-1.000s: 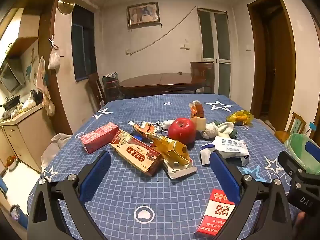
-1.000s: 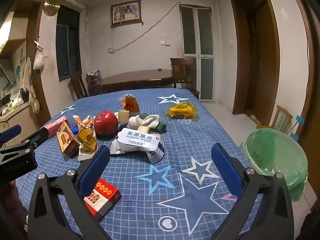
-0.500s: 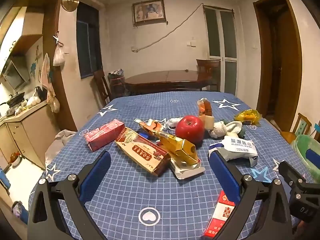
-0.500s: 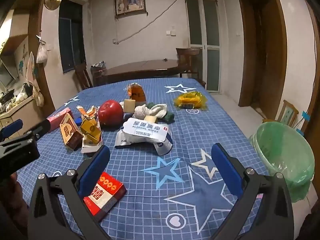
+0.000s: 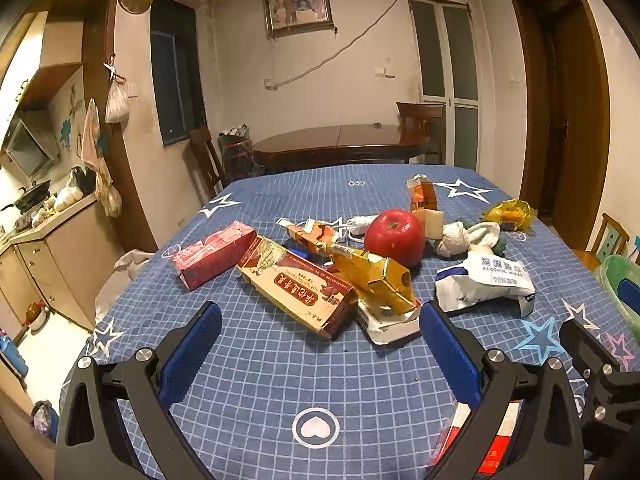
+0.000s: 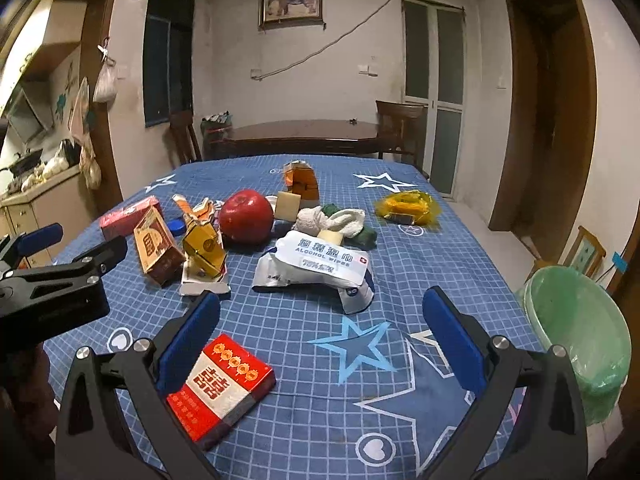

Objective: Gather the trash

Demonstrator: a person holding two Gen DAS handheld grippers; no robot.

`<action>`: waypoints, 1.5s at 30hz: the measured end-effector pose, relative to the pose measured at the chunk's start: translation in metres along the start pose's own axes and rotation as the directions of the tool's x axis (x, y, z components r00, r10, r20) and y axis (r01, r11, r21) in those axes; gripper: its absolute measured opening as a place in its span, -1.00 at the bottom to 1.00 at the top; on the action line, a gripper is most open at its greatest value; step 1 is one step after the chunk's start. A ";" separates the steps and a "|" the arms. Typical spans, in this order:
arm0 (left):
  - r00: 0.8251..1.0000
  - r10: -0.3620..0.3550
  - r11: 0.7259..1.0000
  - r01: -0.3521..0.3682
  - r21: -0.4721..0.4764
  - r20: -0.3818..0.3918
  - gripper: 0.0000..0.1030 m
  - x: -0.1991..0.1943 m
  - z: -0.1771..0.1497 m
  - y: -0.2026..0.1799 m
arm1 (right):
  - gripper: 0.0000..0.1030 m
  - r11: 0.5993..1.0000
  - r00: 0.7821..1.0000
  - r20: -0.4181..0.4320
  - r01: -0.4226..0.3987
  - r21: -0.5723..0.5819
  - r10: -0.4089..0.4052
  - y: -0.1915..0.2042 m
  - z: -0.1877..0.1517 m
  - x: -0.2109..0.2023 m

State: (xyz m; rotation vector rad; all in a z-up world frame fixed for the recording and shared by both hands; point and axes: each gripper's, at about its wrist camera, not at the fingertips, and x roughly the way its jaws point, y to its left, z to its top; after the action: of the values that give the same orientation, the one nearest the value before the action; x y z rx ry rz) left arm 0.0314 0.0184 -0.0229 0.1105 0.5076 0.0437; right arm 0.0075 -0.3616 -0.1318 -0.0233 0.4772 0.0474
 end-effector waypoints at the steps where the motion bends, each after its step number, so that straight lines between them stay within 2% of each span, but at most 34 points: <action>1: 1.000 0.002 1.000 -0.002 -0.001 -0.003 0.92 0.001 0.000 0.000 | 0.90 1.000 1.000 -0.006 0.001 -0.004 -0.001 0.001 -0.001 0.001; 20: 0.998 0.031 0.999 -0.032 -0.018 -0.060 0.92 0.011 -0.012 0.007 | 0.90 0.998 0.999 -0.040 -0.016 -0.061 0.013 0.012 -0.012 0.001; 45: 0.996 0.069 0.997 -0.070 -0.021 -0.061 0.92 0.005 -0.016 0.013 | 0.90 0.992 0.998 -0.042 -0.051 -0.116 0.047 0.025 -0.018 -0.006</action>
State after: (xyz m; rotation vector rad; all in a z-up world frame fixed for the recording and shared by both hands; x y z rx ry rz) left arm 0.0274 0.0329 -0.0378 0.1044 0.5638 0.1211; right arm -0.0071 -0.3372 -0.1452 -0.1282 0.5142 0.1235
